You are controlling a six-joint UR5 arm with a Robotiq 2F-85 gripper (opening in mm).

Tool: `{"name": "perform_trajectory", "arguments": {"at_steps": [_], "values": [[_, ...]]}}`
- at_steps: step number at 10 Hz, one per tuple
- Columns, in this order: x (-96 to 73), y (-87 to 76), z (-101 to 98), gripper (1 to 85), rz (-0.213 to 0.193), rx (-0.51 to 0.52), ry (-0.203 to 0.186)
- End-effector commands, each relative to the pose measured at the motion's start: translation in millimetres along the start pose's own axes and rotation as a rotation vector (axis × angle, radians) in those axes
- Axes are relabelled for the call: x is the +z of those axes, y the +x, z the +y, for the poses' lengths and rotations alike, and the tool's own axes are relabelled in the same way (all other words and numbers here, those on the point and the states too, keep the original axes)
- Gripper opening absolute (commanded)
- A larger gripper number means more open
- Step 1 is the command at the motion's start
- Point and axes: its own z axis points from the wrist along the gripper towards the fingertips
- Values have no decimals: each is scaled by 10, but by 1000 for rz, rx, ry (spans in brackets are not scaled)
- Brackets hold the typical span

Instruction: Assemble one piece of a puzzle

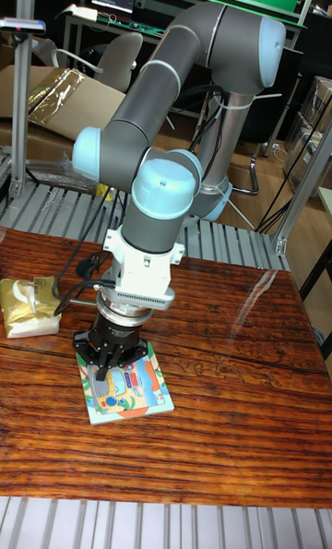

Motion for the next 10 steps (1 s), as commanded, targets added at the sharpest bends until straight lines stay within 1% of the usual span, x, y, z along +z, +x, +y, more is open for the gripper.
{"name": "perform_trajectory", "arguments": {"at_steps": [1, 3, 4, 6, 7, 9, 10], "values": [[26, -27, 15, 13, -13, 5, -11], [26, -24, 31, 13, -13, 7, -10], [2, -13, 34, 13, -4, 8, -6], [-117, 31, 22, 13, 30, 10, 3], [-135, 25, 0, 13, 32, 5, 0], [-168, 7, -65, 13, 26, -6, 20], [-222, -24, -100, 13, 18, -23, 12]]}}
